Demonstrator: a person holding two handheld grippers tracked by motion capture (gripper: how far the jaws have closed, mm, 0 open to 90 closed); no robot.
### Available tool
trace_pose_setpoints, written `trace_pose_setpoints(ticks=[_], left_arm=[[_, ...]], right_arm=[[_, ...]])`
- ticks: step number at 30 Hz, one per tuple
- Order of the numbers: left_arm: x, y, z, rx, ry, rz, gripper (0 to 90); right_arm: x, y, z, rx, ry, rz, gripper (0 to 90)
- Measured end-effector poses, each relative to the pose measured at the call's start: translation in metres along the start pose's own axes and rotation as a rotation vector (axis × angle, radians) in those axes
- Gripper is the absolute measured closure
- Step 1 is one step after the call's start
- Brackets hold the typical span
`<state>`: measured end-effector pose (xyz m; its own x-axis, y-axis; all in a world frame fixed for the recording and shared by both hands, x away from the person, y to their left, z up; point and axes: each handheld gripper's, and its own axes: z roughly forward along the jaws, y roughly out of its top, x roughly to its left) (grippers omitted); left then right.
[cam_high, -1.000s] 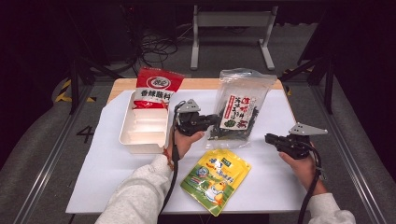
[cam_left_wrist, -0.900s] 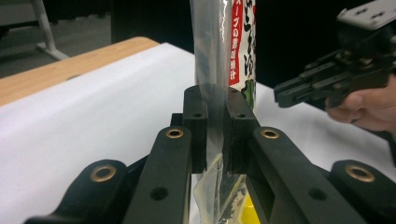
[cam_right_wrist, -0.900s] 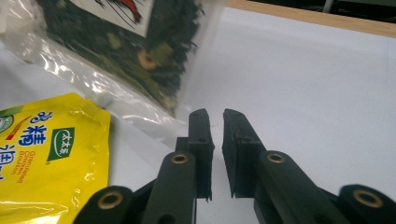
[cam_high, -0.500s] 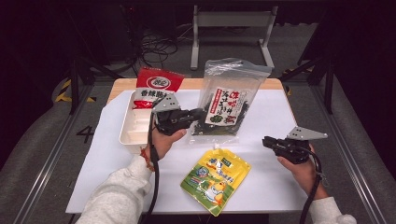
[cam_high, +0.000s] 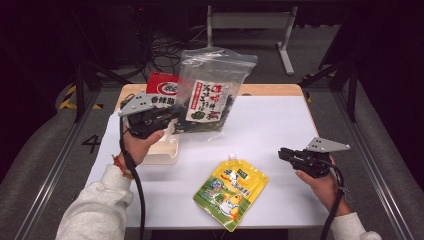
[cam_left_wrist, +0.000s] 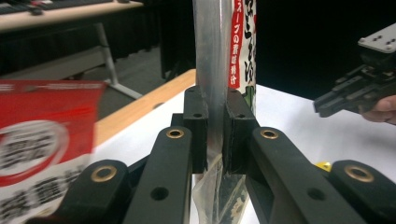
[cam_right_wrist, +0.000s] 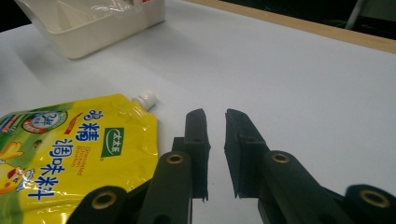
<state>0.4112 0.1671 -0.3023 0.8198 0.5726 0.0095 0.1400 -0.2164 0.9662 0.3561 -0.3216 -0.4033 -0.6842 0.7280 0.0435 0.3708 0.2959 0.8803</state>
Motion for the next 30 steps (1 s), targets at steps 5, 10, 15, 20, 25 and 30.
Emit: trace_pose_setpoints(ticks=[5, 10, 15, 20, 25, 30], left_arm=[[0.018, -0.006, -0.023, 0.001, 0.058, 0.020, 82.8], [0.038, -0.024, -0.044, -0.007, 0.123, -0.016, 82.8], [0.055, -0.040, -0.058, -0.022, 0.186, -0.042, 82.8], [0.066, -0.055, -0.063, -0.034, 0.225, -0.046, 82.9], [0.070, -0.073, -0.048, -0.016, 0.237, -0.041, 83.0], [0.075, -0.084, -0.038, -0.014, 0.225, -0.045, 83.1]], right_arm=[[0.005, -0.001, 0.004, 0.006, 0.023, 0.001, 78.2], [0.009, -0.001, 0.005, 0.011, 0.029, -0.009, 78.1], [0.011, -0.005, 0.005, 0.024, 0.027, -0.018, 78.0], [0.011, -0.008, 0.001, 0.030, 0.014, -0.010, 77.6], [0.012, -0.009, 0.002, 0.037, 0.014, -0.015, 77.2], [0.013, -0.010, 0.003, 0.047, 0.016, -0.024, 76.6]])
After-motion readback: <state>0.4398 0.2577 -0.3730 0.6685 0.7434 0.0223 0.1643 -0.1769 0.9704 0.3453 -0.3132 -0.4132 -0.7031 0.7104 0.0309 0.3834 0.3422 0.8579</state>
